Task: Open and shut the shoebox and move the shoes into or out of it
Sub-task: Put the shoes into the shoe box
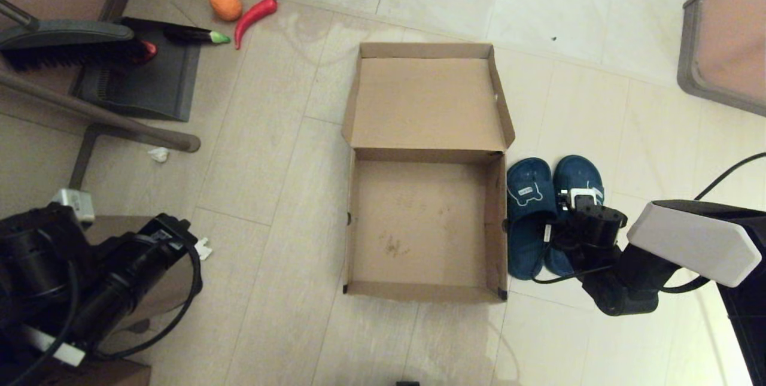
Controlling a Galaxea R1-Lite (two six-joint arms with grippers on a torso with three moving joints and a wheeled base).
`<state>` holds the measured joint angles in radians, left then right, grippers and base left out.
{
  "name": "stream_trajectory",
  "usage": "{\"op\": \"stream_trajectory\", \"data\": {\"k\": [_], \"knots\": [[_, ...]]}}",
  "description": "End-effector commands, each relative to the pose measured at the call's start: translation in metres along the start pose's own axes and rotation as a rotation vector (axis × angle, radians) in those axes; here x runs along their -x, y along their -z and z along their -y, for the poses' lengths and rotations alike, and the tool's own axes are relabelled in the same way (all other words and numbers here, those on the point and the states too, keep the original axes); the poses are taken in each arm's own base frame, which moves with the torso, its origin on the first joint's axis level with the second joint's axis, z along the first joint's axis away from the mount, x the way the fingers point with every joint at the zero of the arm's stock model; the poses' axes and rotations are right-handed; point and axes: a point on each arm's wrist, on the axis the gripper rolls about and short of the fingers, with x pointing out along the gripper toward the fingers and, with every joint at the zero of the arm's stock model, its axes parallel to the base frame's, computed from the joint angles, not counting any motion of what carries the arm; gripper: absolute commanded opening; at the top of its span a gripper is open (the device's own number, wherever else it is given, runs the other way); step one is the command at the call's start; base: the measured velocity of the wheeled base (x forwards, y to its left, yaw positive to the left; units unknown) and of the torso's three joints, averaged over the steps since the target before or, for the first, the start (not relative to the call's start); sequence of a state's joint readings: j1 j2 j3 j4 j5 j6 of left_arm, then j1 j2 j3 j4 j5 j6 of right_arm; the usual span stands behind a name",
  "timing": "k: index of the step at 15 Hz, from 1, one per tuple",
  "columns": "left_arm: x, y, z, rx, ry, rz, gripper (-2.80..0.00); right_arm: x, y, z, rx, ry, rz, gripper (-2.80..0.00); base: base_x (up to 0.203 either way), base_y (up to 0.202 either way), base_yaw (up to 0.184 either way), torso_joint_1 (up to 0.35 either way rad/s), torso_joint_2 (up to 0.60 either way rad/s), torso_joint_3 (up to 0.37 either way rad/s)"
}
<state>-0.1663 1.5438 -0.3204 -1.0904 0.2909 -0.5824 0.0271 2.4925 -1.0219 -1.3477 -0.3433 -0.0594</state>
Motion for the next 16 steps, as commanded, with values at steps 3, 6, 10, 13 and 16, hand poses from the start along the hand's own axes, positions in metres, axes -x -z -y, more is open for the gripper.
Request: {"op": "stream_trajectory", "data": {"k": [3,6,10,13,16], "knots": [[-0.001,0.000,-0.002,-0.005,-0.008,0.003,-2.80,-0.023,-0.005,-0.004,-0.014,0.014,0.037,0.00,0.000,0.000,0.000,0.000,0.00,0.000],[-0.002,0.001,-0.002,-0.007,-0.011,-0.001,-2.80,-0.031,-0.006,-0.007,-0.018,0.020,0.056,0.00,0.000,0.000,0.000,0.000,0.00,0.000],[-0.005,0.003,-0.002,-0.009,-0.015,-0.007,-2.80,-0.034,-0.008,-0.008,-0.022,0.032,0.069,0.00,0.000,0.000,0.000,0.000,0.00,0.000],[-0.004,0.003,-0.002,-0.009,-0.015,-0.006,-2.80,-0.033,-0.008,-0.007,-0.022,0.037,0.068,-2.80,0.000,0.000,0.000,0.000,0.00,0.000],[-0.003,0.002,-0.002,-0.008,-0.013,-0.004,-2.80,-0.031,-0.012,-0.006,-0.024,0.037,0.074,-2.80,0.000,0.000,0.000,0.000,0.00,0.000]]}}
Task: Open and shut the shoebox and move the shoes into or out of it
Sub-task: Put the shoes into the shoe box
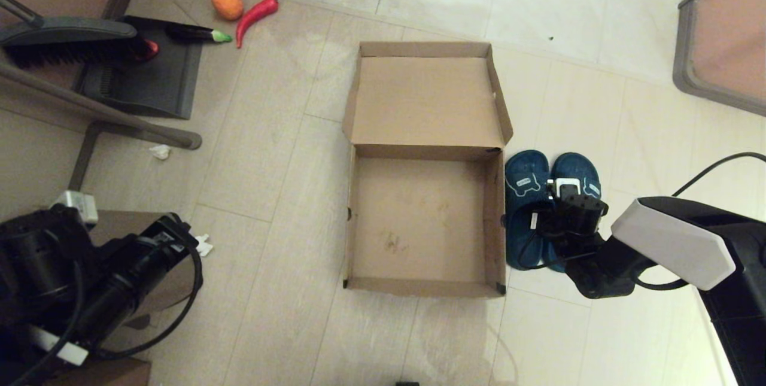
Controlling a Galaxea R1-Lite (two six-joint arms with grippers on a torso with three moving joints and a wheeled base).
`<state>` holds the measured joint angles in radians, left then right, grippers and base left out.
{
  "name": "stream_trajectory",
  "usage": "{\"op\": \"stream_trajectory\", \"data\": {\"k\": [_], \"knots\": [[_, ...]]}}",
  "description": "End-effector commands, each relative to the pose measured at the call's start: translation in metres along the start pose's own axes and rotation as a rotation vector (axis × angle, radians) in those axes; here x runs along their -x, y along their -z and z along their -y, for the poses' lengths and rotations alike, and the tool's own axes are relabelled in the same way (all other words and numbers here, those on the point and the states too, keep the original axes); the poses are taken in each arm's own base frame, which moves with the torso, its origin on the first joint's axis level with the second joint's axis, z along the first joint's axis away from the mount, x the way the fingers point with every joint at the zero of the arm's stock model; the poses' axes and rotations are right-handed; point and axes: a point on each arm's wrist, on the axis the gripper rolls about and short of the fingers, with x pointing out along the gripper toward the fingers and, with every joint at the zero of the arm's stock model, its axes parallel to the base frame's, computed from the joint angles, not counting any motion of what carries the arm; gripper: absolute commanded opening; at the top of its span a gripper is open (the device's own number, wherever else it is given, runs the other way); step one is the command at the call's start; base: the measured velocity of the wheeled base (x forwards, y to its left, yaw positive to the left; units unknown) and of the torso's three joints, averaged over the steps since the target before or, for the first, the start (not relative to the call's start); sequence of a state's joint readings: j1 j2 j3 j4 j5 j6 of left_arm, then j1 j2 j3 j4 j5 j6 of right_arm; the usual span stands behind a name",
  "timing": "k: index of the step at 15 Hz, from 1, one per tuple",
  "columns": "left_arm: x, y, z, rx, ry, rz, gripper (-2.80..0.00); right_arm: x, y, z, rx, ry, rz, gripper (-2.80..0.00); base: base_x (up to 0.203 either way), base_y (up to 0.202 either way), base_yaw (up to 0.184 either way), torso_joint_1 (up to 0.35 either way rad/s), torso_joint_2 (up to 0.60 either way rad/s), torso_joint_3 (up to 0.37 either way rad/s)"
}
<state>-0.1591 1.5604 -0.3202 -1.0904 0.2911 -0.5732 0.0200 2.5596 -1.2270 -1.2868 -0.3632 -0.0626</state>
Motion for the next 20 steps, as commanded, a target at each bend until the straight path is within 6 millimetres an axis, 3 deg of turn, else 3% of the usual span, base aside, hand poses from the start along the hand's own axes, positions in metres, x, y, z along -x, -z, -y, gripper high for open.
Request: {"op": "stream_trajectory", "data": {"k": [1,10,14,17,20], "knots": [[0.000,-0.001,0.001,0.005,0.003,0.007,-2.80,0.002,-0.005,0.001,-0.001,0.005,0.005,-2.80,0.000,0.000,0.000,0.000,0.00,0.000],[-0.015,-0.002,0.008,0.009,0.019,0.011,-2.80,0.038,-0.024,0.011,0.002,-0.021,-0.023,-2.80,0.000,0.000,0.000,0.000,0.00,0.000],[-0.032,0.011,0.007,0.000,0.001,-0.035,-2.80,0.074,-0.074,0.012,-0.019,-0.055,0.043,-2.80,0.000,0.000,0.000,0.000,0.00,0.000],[-0.049,0.018,0.019,-0.002,0.024,-0.047,-2.80,0.121,-0.115,-0.008,-0.030,-0.155,0.099,-2.80,0.000,0.000,0.000,0.000,0.00,0.000],[-0.050,0.023,0.025,-0.005,0.044,-0.059,-2.80,0.162,-0.159,-0.025,-0.036,-0.255,0.145,-2.80,0.000,0.000,0.000,0.000,0.00,0.000]]}}
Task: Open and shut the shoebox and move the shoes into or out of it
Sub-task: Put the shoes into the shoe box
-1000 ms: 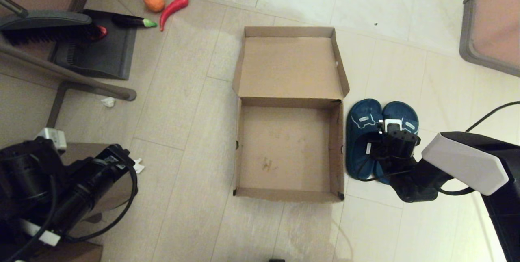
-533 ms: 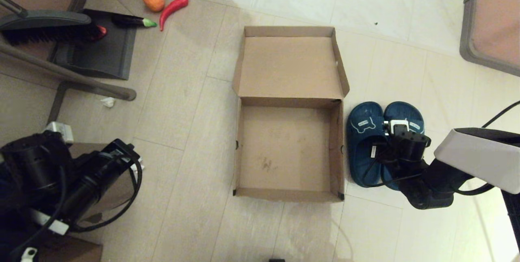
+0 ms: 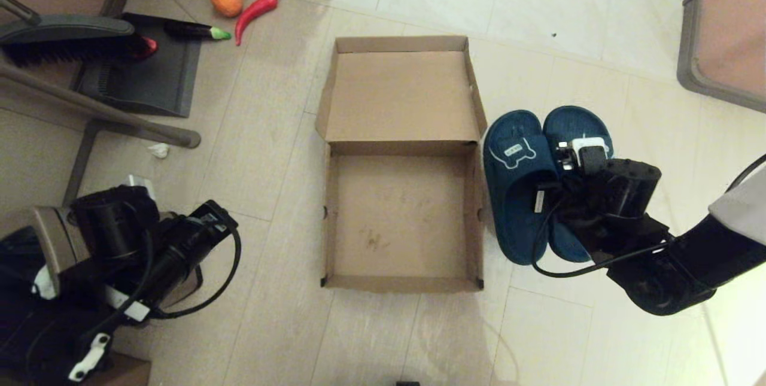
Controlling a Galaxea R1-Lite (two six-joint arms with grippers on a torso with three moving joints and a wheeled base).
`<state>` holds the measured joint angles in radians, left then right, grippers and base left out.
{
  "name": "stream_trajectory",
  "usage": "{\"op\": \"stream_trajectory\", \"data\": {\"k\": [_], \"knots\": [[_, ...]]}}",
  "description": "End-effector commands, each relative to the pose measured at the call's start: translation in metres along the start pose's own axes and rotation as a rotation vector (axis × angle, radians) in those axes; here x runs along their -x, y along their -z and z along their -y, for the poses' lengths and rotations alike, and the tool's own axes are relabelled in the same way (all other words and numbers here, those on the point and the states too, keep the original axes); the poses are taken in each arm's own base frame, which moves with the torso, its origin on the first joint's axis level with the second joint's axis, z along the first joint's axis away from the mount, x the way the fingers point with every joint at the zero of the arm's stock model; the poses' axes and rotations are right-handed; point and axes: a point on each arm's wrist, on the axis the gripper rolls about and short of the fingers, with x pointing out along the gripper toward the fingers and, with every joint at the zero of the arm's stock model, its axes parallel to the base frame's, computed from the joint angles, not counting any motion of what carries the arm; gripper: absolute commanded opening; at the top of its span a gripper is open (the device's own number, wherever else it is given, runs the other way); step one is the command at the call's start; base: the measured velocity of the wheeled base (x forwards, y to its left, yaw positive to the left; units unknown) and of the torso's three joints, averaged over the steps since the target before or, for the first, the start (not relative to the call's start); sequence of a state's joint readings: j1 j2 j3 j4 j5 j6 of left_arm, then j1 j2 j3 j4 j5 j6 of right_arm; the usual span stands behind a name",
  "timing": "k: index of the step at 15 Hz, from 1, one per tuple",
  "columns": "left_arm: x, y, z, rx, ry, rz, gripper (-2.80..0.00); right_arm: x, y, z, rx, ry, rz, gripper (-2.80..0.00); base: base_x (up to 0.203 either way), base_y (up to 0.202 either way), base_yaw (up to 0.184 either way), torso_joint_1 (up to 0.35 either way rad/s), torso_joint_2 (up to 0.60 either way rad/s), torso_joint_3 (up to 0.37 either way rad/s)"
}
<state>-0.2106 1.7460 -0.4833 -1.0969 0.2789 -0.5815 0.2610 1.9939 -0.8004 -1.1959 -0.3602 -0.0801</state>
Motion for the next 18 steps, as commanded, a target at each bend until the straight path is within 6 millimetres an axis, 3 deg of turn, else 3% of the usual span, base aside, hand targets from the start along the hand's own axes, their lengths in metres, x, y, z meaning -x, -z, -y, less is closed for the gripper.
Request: {"op": "stream_trajectory", "data": {"k": [1,5,9,12,18], "knots": [[-0.005,0.007,0.000,-0.004,-0.004,-0.019,-2.80,0.029,-0.046,-0.009,-0.031,-0.056,0.089,-2.80,0.000,0.000,0.000,0.000,0.00,0.000],[-0.010,0.011,0.003,-0.009,0.003,-0.029,-2.80,0.056,-0.064,-0.032,-0.020,-0.157,0.073,-2.80,0.000,0.000,0.000,0.000,0.00,0.000],[-0.010,0.013,0.002,-0.012,-0.001,-0.037,-2.80,0.081,-0.060,-0.080,0.005,-0.329,0.028,-2.80,0.000,0.000,0.000,0.000,0.00,0.000],[-0.008,0.011,0.002,-0.009,-0.002,-0.028,-2.80,0.071,-0.033,-0.112,0.047,-0.379,-0.038,-2.80,0.000,0.000,0.000,0.000,0.00,0.000],[-0.007,0.006,0.004,-0.004,-0.003,-0.006,-2.80,0.018,-0.008,-0.183,0.010,-0.352,0.013,-2.80,0.000,0.000,0.000,0.000,0.00,0.000]]}}
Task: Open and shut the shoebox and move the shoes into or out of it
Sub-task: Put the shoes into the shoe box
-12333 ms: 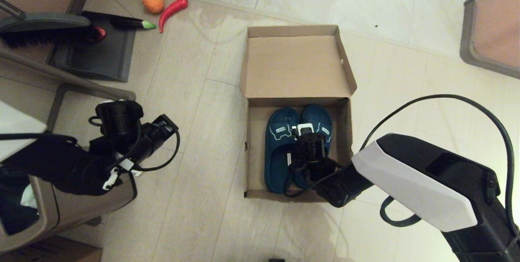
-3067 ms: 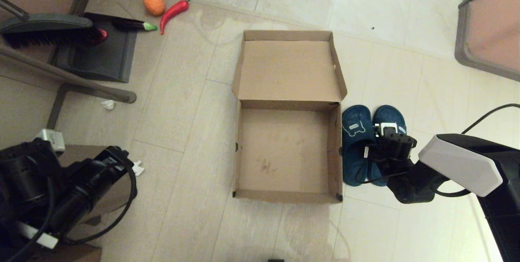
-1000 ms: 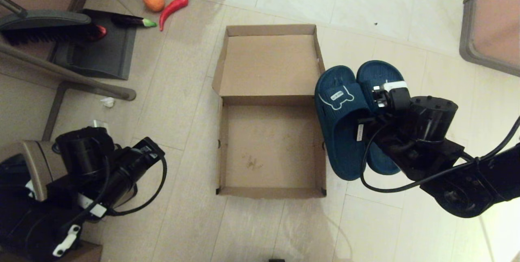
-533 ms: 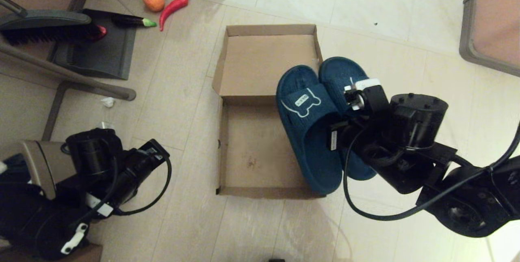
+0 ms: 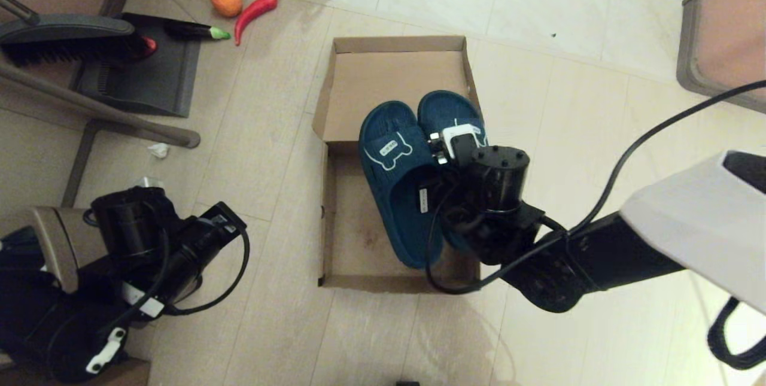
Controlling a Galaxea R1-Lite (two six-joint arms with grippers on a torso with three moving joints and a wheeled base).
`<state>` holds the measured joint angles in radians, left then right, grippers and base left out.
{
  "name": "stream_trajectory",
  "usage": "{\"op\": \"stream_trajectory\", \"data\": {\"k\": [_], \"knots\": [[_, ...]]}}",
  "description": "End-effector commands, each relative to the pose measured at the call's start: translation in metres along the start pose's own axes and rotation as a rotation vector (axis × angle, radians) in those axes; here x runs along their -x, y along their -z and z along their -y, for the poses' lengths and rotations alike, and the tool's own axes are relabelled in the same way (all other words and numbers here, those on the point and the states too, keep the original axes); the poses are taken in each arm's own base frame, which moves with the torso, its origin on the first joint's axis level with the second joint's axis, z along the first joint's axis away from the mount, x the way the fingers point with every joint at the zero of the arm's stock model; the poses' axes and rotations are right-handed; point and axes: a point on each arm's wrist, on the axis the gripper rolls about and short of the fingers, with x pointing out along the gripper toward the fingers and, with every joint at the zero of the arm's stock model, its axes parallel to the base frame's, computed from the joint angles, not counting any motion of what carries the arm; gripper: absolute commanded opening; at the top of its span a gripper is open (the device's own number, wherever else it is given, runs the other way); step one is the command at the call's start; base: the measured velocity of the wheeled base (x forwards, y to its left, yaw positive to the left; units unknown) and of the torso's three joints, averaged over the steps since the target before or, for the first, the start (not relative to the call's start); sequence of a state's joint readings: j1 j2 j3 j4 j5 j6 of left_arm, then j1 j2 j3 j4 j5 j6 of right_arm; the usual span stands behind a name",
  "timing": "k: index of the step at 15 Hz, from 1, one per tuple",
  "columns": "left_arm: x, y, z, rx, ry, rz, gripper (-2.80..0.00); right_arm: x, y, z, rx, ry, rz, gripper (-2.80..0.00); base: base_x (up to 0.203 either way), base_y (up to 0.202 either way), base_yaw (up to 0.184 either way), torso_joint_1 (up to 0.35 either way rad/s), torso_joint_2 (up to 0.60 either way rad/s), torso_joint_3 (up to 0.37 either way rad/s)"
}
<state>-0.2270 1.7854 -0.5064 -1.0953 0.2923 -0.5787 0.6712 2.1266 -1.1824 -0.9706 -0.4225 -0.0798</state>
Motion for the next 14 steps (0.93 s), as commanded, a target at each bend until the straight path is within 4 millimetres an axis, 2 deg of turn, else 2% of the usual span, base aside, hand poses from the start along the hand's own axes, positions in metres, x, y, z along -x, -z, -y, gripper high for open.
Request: {"op": "stream_trajectory", "data": {"k": [1,3,7,12,14], "knots": [[0.001,-0.001,0.000,0.004,0.001,0.006,-2.80,-0.021,0.035,-0.020,0.021,-0.007,-0.041,-2.80,0.000,0.000,0.000,0.000,0.00,0.000],[0.001,-0.001,-0.001,0.004,-0.002,0.006,-2.80,-0.021,0.049,-0.037,0.032,-0.030,-0.061,-2.80,0.000,0.000,0.000,0.000,0.00,0.000],[-0.001,0.000,-0.001,0.005,-0.004,0.003,-2.80,-0.021,0.066,-0.046,0.043,-0.027,-0.092,-2.80,0.000,0.000,0.000,0.000,0.00,0.000],[0.003,-0.002,-0.001,0.008,-0.001,0.011,-2.80,-0.040,0.105,-0.056,0.051,0.030,-0.108,-2.80,0.000,0.000,0.000,0.000,0.00,0.000],[0.003,-0.003,-0.001,0.007,0.000,0.012,-2.80,-0.047,0.115,-0.060,0.052,0.046,-0.108,-2.80,0.000,0.000,0.000,0.000,0.00,0.000]]}}
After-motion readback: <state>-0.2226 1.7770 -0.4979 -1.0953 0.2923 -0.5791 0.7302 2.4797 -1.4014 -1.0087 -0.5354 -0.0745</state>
